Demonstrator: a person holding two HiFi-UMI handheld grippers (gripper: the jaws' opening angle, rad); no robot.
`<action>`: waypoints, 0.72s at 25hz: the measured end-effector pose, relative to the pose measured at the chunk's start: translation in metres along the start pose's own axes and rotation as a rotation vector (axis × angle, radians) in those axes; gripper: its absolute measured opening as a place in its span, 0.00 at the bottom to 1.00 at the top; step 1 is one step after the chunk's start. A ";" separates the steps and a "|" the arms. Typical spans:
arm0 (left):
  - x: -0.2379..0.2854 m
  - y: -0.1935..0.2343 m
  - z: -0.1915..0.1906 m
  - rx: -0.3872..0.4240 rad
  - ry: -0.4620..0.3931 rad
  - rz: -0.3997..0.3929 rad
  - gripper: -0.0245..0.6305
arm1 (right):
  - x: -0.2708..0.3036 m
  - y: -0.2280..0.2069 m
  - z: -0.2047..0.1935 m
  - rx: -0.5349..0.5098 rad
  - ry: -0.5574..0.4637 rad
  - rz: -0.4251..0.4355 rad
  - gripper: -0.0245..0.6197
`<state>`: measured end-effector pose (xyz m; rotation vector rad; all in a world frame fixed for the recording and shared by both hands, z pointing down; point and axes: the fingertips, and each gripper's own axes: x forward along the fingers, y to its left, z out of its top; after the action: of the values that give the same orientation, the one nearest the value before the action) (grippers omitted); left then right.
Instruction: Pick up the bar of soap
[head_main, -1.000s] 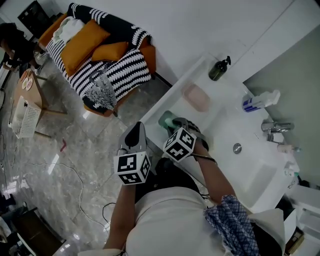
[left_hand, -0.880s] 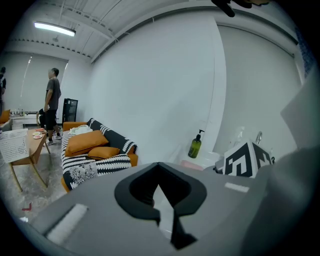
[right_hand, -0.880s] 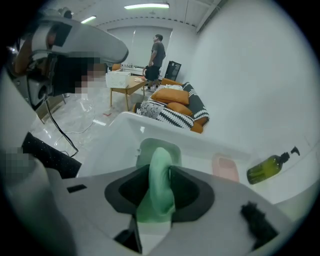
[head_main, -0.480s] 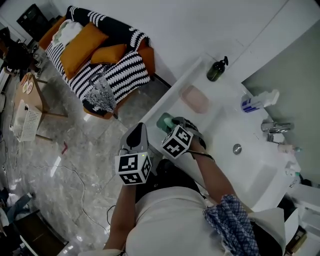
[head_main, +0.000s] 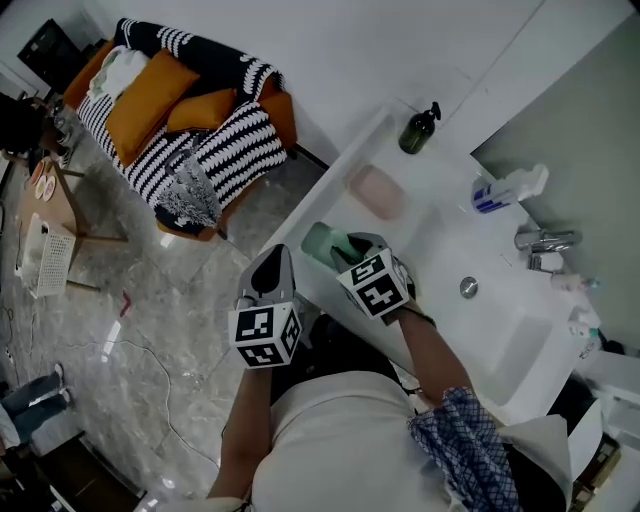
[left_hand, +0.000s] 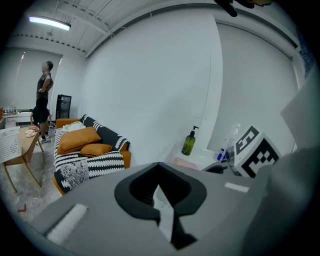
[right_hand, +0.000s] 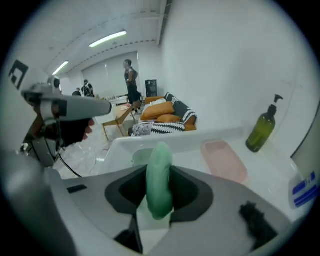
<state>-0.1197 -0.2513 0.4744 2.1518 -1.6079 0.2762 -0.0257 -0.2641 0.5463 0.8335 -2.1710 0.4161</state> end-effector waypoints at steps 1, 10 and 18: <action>0.001 -0.003 -0.001 0.003 0.003 -0.011 0.05 | -0.007 -0.002 0.002 0.031 -0.024 -0.003 0.23; 0.024 -0.055 -0.004 0.054 0.034 -0.164 0.05 | -0.062 -0.039 -0.032 0.159 -0.074 -0.144 0.23; 0.050 -0.128 -0.014 0.130 0.084 -0.353 0.05 | -0.103 -0.077 -0.089 0.297 -0.048 -0.301 0.23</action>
<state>0.0177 -0.2589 0.4783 2.4382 -1.1653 0.3604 0.1259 -0.2291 0.5295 1.3251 -2.0090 0.5759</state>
